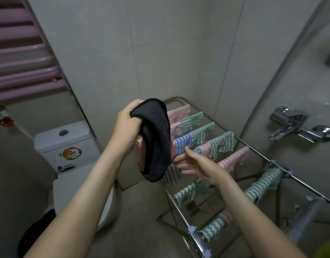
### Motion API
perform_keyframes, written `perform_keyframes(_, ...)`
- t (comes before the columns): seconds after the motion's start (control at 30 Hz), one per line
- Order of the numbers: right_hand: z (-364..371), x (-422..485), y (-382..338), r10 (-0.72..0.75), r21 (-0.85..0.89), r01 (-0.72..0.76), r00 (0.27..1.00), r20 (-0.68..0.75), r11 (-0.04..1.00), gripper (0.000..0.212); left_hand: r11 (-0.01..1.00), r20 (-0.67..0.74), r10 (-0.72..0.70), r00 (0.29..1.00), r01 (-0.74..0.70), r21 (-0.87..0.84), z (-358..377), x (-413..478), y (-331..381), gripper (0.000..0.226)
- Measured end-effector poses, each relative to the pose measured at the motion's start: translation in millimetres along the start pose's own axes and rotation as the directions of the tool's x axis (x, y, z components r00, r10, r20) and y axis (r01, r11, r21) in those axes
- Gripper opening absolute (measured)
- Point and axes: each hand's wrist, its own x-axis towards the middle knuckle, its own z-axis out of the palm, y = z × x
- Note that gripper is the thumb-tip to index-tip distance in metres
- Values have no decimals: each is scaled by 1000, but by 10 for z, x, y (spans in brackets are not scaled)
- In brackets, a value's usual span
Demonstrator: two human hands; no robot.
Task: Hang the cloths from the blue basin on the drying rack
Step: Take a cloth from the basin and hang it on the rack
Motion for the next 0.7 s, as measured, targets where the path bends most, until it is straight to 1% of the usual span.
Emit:
perform_keyframes(0.03, 27, 25, 24, 14, -21, -15, 997, -70, 1000, 46, 1000, 44, -4, 999, 5, -14, 13, 0, -12, 39)
perform_keyframes(0.07, 55, 43, 44, 30, -30, -33, 995, -100, 999, 42, 1000, 87, -2, 996, 3, -18, 27, 1, -11, 41)
perform_keyframes(0.13, 133, 61, 45, 37, 5, -36, 996, -76, 999, 43, 1000, 156, 7, 988, -3, -27, 41, 6, -9, 39)
perform_keyframes(0.17, 178, 70, 16, 19, 89, -14, 999, -51, 996, 40, 999, 174, 22, 985, -15, -39, 39, 10, -6, 35)
perform_keyframes(0.2, 232, 69, -21, -6, 216, 13, 999, -34, 976, 36, 998, 187, 35, 982, -26, -50, 18, 17, -3, 31)
perform_keyframes(0.23, 263, 73, -55, -39, 335, 49, 999, -37, 941, 33, 998, 199, 42, 979, -31, -61, 3, 23, 0, 29)
perform_keyframes(0.27, 303, 64, -83, -74, 417, 90, 996, -55, 904, 31, 997, 214, 44, 976, -28, -74, -19, 21, -1, 29)
perform_keyframes(0.4, 257, 8, -128, -189, 462, 265, 960, -205, 847, 30, 996, 243, 53, 969, -35, -79, -88, 50, -22, 30)
perform_keyframes(0.47, 197, -99, -197, -259, 500, 367, 926, -273, 784, 28, 997, 237, 56, 970, -40, -73, -84, 83, -43, 34)
perform_keyframes(0.53, 121, -238, -290, -335, 495, 478, 874, -353, 725, 26, 996, 236, 64, 970, -48, -72, -43, 106, -34, 37)
perform_keyframes(0.6, 8, -408, -386, -393, 430, 582, 801, -451, 690, 24, 994, 245, 91, 965, -74, -77, 24, 123, -14, 42)
perform_keyframes(0.7, -185, -716, -504, -433, 324, 678, 696, -573, 660, 21, 990, 253, 138, 958, -125, -67, 135, 135, -13, 43)
